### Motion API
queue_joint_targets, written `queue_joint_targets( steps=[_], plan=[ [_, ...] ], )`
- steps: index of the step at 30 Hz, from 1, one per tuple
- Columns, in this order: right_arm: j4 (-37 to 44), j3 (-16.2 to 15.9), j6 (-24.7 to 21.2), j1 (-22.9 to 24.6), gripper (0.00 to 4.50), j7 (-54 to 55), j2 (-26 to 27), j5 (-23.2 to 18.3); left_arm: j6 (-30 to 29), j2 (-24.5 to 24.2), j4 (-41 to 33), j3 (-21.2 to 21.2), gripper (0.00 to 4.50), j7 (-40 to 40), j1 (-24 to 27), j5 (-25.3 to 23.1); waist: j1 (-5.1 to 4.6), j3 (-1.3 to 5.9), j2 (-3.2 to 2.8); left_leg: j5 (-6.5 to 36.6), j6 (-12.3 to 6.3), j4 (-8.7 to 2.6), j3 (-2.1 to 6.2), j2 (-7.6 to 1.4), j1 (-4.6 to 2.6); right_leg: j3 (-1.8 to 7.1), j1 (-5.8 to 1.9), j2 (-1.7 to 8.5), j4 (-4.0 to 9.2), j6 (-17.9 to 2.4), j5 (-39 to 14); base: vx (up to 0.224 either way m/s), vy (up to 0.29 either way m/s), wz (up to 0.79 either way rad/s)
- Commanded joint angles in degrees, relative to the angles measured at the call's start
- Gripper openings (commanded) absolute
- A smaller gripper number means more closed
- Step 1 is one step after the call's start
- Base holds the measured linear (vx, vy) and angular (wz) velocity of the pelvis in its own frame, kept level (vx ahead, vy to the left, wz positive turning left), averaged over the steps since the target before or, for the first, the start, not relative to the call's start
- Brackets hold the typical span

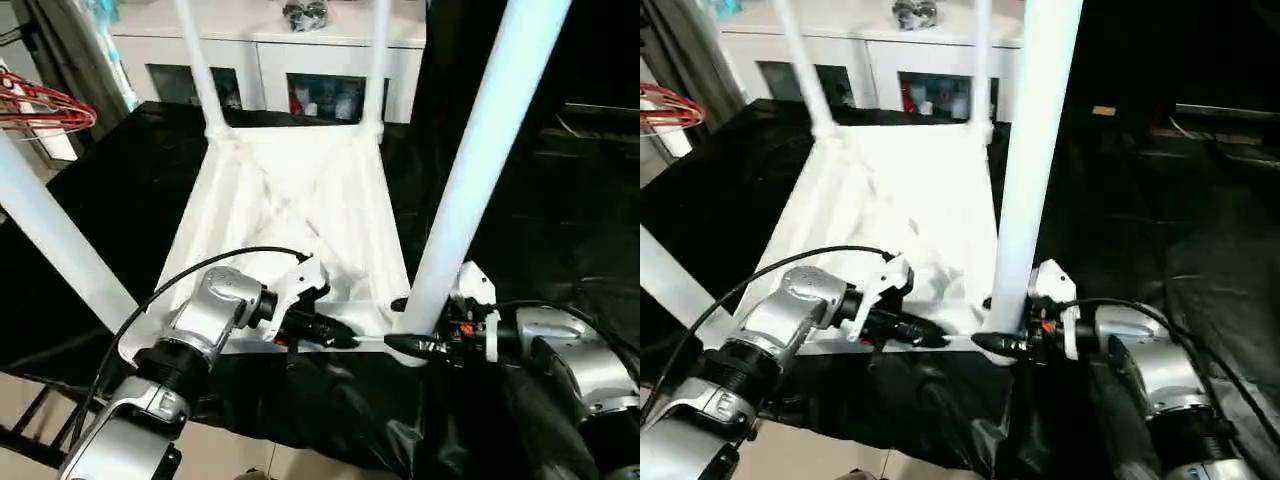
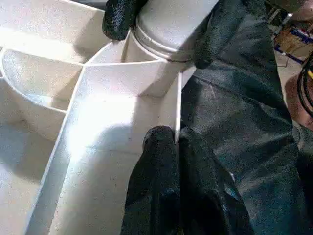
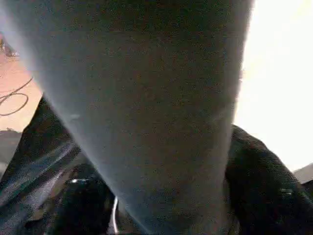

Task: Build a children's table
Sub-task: Rotate leg to tighten

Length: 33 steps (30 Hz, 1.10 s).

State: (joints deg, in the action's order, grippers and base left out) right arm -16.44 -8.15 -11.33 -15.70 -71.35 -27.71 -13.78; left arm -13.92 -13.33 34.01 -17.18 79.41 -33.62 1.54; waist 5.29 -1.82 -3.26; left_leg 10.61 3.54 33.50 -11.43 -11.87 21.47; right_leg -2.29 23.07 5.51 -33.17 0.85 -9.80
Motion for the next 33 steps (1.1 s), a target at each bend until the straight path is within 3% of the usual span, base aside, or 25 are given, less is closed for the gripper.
queue_joint_targets(
  steps=[1,7,12,14,16,19,22,25,27,31,33],
  plan=[
    [0.76,-4.84,-1.32,1.17,2.63,-3.05,1.30,0.23,0.25,1.55,-2.80,0.81,0.00,0.11,-2.13,3.80,-0.22,3.15,1.27,10.14,-4.96,-3.76,0.32,-1.29,-0.82,1.15,-2.46,2.09,3.06,-14.65,-9.96,0.000,0.000,0.00],
    [-0.25,-3.52,-0.42,1.19,2.53,0.66,3.18,0.27,-0.42,2.72,-3.28,2.00,0.00,-3.53,-1.63,3.45,-0.29,3.12,1.19,10.45,-4.81,-3.76,0.33,-1.27,-0.79,1.11,-2.47,2.08,3.13,-14.63,-10.44,0.000,0.000,0.00],
    [-4.66,-0.70,1.69,-0.35,2.52,10.44,6.85,2.63,-1.29,4.80,-2.76,3.20,0.00,-9.13,-1.94,2.53,-0.81,2.85,1.22,13.53,-3.06,-4.13,0.47,-1.15,-0.91,1.13,-2.26,2.24,3.85,-12.97,-16.37,0.000,0.000,0.00],
    [-8.66,1.25,1.47,-2.13,2.52,19.71,10.06,4.55,-2.51,7.21,-2.48,4.02,0.00,-13.94,-2.30,2.06,-1.67,2.71,1.33,14.29,-1.64,-4.43,0.74,-0.92,-0.53,0.93,-2.41,2.26,3.91,-12.36,-18.53,0.000,0.000,0.00],
    [-10.55,2.26,0.70,-3.07,2.52,25.13,12.27,5.31,-3.36,9.20,-1.97,4.63,0.00,-17.66,-2.69,1.71,-2.54,2.59,1.44,15.36,-1.10,-4.55,0.82,-0.82,-0.67,0.87,-2.32,2.17,4.31,-11.21,-20.86,0.000,0.000,0.00],
    [-11.34,2.76,0.03,-3.66,2.51,29.11,14.11,5.96,-3.65,10.97,-1.01,5.16,0.00,-21.62,-3.18,1.21,-2.89,2.66,1.55,16.34,-1.99,-4.32,0.67,-0.65,-0.95,1.03,-2.04,2.06,4.80,-10.52,-22.16,0.000,0.000,0.00],
    [-13.35,3.53,-1.08,-5.01,2.51,37.00,17.98,7.61,-3.14,13.80,0.91,5.55,0.00,-28.20,-4.22,0.21,-3.24,2.65,1.38,15.50,-1.53,-4.43,0.75,-0.55,-0.80,0.91,-2.04,1.92,4.72,-10.38,-21.70,0.000,0.000,0.00],
    [-13.61,3.27,1.29,-4.96,2.51,36.54,19.49,7.88,-2.36,14.28,0.93,5.04,0.00,-29.36,-4.21,-0.77,-3.26,2.69,1.23,16.13,-1.87,-4.43,0.75,-0.60,-0.79,0.92,-2.09,1.91,4.87,-10.20,-21.37,0.000,0.000,0.00],
    [-13.10,3.86,1.21,-4.79,3.07,35.94,19.57,6.93,-1.92,13.96,0.45,4.66,0.00,-28.28,-3.87,-0.78,-3.22,2.76,1.30,15.73,-2.54,-4.42,0.71,-0.60,-0.71,0.96,-2.13,1.90,4.77,-10.33,-20.23,0.000,0.000,0.00],
    [-11.34,4.75,-0.06,-4.26,3.32,33.77,18.11,4.62,-0.51,11.97,-1.64,3.22,0.00,-24.11,-2.42,-0.58,-3.16,2.81,1.23,15.33,-2.91,-4.44,0.70,-0.67,-0.63,1.00,-2.22,1.91,4.62,-10.72,-19.05,0.000,0.000,0.00],
    [-10.40,4.78,-0.14,-3.91,3.68,32.27,17.25,4.30,-0.56,11.11,-2.42,2.93,0.00,-22.38,-1.96,-0.11,-3.08,2.83,1.30,14.90,-3.22,-4.44,0.70,-0.76,-0.62,1.01,-2.29,1.97,4.48,-11.08,-18.00,0.000,0.000,0.00]
  ],
)
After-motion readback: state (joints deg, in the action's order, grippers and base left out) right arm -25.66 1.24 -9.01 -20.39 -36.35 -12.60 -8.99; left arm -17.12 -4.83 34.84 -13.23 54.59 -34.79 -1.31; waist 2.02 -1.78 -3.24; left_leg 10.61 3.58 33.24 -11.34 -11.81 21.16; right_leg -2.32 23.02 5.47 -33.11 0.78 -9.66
